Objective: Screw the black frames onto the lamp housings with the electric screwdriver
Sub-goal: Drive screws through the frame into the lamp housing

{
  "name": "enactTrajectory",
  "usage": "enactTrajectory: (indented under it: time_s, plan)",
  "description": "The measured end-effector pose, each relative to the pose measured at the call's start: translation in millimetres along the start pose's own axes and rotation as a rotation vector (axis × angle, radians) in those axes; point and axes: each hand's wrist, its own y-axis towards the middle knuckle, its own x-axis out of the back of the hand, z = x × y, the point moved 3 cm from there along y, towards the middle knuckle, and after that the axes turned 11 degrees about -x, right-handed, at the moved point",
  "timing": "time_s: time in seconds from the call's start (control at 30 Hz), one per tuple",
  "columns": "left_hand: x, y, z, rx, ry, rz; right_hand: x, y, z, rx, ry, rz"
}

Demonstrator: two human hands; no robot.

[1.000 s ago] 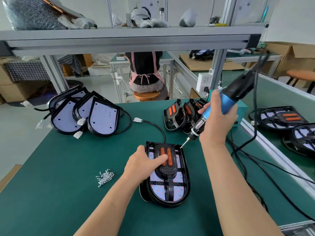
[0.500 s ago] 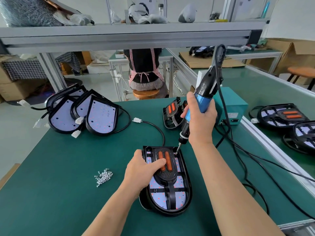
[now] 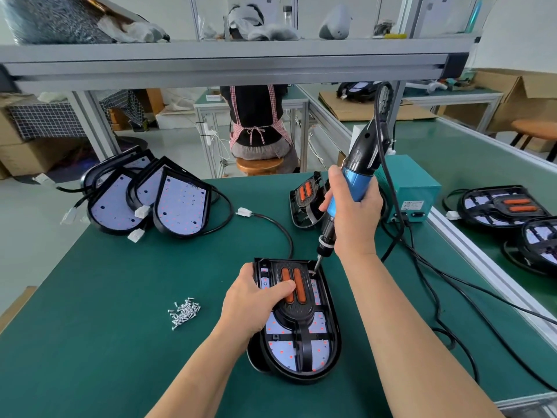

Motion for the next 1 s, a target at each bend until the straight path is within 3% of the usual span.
enactTrajectory:
  time_s: [0.5,0.87,0.93,1.0]
  plan:
    - [1,-5,-2,0.0,-0.017,-0.006,-11,2,-9,-0.058,-0.027,0.069]
    - [3,-3,0,0.028,0.037,-0.001,-3,0,15,-0.026,0.101,-0.011]
    - [2,-3,-1,-0.01,0.13,-0.033,-1,-4,21,-0.03,0.138,-0.033]
    - [8,-5,-13,-0.208,0.396,-0.2,0,-7,29,-0.041,0.21,-0.041]
